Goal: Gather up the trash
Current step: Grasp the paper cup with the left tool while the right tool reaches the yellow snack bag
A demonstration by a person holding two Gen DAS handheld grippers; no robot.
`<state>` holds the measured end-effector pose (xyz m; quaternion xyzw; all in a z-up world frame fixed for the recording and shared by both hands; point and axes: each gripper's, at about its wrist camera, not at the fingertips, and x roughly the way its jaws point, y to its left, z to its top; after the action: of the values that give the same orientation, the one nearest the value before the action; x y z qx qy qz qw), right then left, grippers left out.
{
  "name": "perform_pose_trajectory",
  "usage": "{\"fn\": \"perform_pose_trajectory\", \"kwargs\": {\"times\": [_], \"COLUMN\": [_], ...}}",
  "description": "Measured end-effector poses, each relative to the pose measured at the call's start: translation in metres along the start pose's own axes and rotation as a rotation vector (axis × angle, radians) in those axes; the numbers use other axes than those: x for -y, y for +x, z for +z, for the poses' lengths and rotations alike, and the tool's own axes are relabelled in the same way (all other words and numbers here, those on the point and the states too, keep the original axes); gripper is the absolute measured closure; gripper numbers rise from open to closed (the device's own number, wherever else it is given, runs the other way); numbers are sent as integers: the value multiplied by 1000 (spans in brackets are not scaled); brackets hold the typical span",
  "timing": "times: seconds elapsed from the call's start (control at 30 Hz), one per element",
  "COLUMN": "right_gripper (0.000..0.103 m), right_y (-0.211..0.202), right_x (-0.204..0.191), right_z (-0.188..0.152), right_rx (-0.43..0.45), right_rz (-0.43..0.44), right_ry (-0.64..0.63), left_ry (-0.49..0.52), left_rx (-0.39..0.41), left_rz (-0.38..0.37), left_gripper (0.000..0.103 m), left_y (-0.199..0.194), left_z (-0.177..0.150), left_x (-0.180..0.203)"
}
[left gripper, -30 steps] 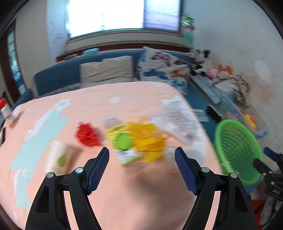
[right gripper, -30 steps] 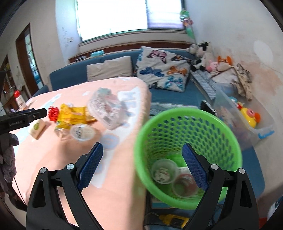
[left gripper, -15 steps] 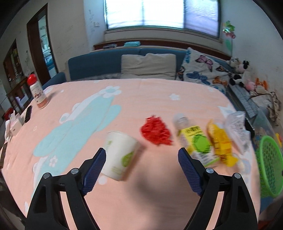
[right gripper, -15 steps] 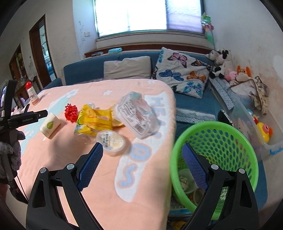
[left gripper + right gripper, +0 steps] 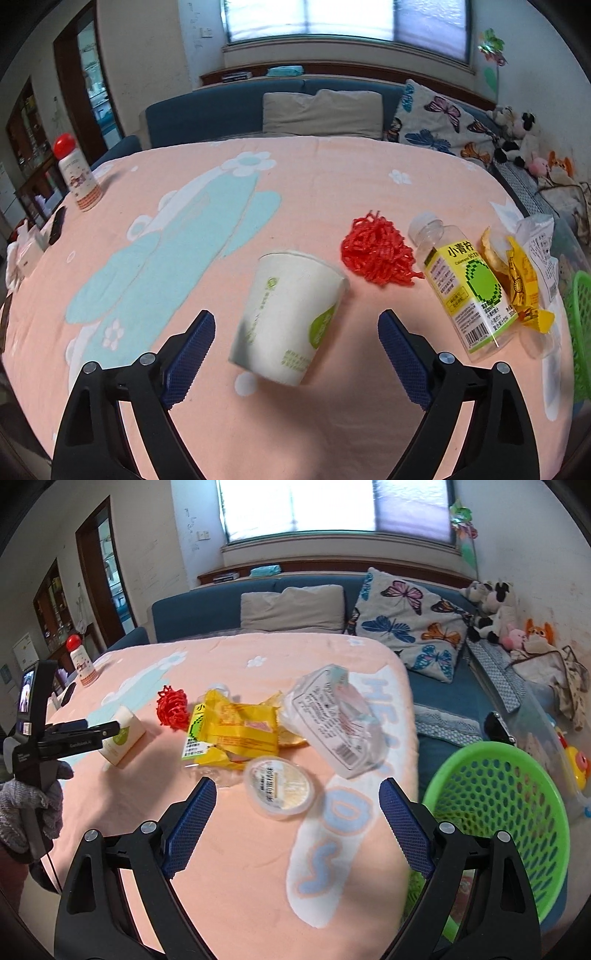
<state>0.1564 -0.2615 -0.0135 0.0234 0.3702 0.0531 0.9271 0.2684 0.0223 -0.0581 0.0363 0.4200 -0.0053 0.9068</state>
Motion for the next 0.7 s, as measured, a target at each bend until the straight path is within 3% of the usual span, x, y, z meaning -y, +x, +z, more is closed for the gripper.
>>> {"fn": "perform_pose_trajectory", "kwargs": {"times": [0.27, 0.7], "right_gripper": [16, 25], "right_y": [22, 74], "right_x": [-10, -39], "right_z": [6, 23], "right_rx": [-26, -71], "right_rz": [39, 117], "right_ry": [-1, -16], "left_ry": [19, 46], "left_rx": [-24, -96], "left_rz": [17, -25], "left_gripper": [13, 13], "left_y": [16, 50], "left_z": [1, 3], "left_x": [-9, -17]}}
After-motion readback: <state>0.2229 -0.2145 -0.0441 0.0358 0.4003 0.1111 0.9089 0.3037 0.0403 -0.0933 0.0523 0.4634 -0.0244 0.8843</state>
